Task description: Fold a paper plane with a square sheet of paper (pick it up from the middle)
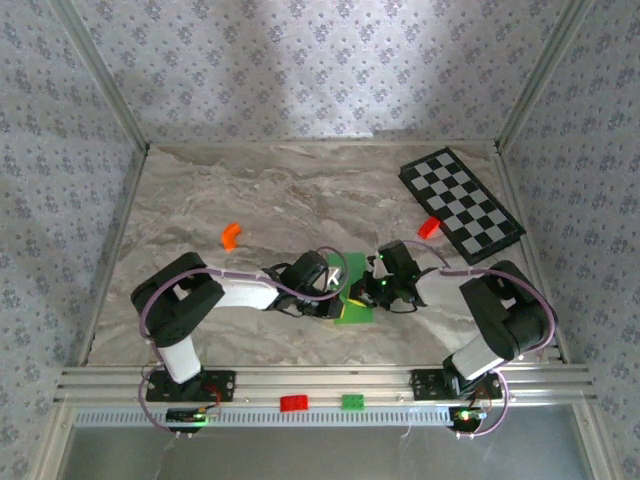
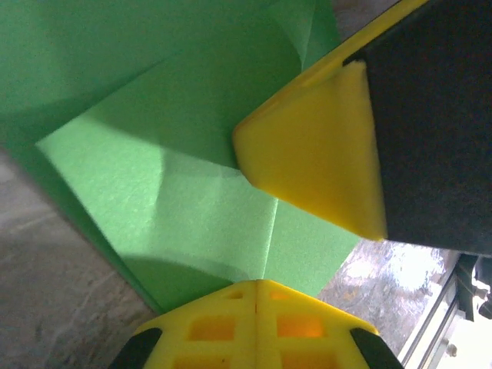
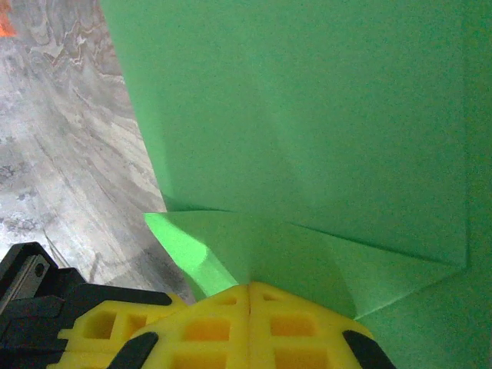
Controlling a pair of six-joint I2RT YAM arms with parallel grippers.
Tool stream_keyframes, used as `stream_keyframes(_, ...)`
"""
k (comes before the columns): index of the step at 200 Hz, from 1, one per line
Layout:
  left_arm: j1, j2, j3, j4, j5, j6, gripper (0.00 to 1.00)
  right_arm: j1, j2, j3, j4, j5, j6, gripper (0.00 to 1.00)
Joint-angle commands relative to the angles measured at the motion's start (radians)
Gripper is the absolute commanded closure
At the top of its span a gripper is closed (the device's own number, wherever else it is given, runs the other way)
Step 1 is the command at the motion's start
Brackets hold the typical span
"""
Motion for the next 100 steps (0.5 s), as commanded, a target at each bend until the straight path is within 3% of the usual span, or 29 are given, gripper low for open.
stream_keyframes(1,-0.005,0.013,-0.010,-0.077,-0.044,0.006,1.00,-0.075,0.001,-0.022,-0.078,0.054,-0.039,0.98)
stream_keyframes(29,-0.005,0.019,-0.018,-0.065,-0.039,-0.001,1.00,-0.095,-0.063,0.010,-0.092,0.027,-0.061,0.98)
stream_keyframes(66,-0.007,0.029,-0.010,-0.059,-0.033,-0.001,1.00,-0.010,-0.121,0.004,-0.038,0.023,-0.033,0.95)
stream_keyframes(100,-0.006,0.036,-0.010,-0.053,-0.028,-0.005,1.00,0.050,-0.065,-0.028,0.007,0.049,0.013,0.96)
